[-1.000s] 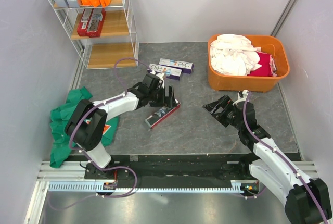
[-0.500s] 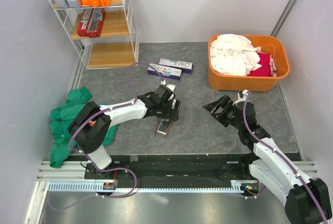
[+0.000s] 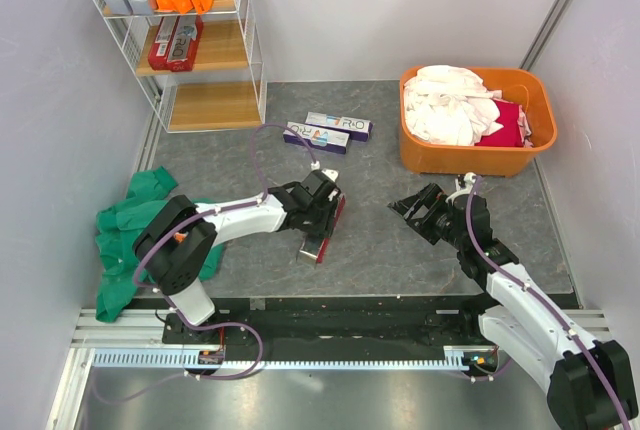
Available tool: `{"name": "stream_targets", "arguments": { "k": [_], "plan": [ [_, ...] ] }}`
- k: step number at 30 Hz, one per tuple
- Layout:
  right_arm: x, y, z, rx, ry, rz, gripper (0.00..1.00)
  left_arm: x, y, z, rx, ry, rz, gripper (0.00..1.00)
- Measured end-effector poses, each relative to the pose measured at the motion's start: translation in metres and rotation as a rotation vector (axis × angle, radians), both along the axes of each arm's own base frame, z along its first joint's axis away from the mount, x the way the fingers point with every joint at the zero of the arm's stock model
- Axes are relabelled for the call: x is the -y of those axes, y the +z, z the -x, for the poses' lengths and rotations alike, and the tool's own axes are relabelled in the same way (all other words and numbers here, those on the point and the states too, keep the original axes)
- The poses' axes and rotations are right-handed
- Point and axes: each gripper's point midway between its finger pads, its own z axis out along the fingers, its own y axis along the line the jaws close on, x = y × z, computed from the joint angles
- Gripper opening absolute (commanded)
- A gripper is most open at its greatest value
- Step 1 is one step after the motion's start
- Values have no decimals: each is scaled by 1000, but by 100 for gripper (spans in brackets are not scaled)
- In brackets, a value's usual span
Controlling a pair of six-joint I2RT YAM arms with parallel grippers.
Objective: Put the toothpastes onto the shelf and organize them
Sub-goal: Pick up the toothpaste from the center of the board.
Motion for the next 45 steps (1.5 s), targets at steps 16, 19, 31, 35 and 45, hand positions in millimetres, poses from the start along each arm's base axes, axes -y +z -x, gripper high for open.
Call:
{"name": "stream_targets", "arguments": {
  "k": [16, 19, 31, 35, 45],
  "plan": [
    [-18, 6, 1, 26, 84, -80, 98, 51, 32, 36, 41, -160, 62, 45],
    [-22, 5, 2, 19, 106, -93, 98, 71, 50, 39, 72, -194, 104, 45],
    [-32, 10, 2, 34, 155, -138, 83, 128, 102, 66, 146, -316, 222, 46],
    [-34, 12, 4, 49, 164, -166, 57, 132, 102, 74, 146, -342, 221, 47],
    [-36, 30, 8, 118, 181, -212, 31, 133, 109, 74, 165, -345, 234, 76]
  ]
}}
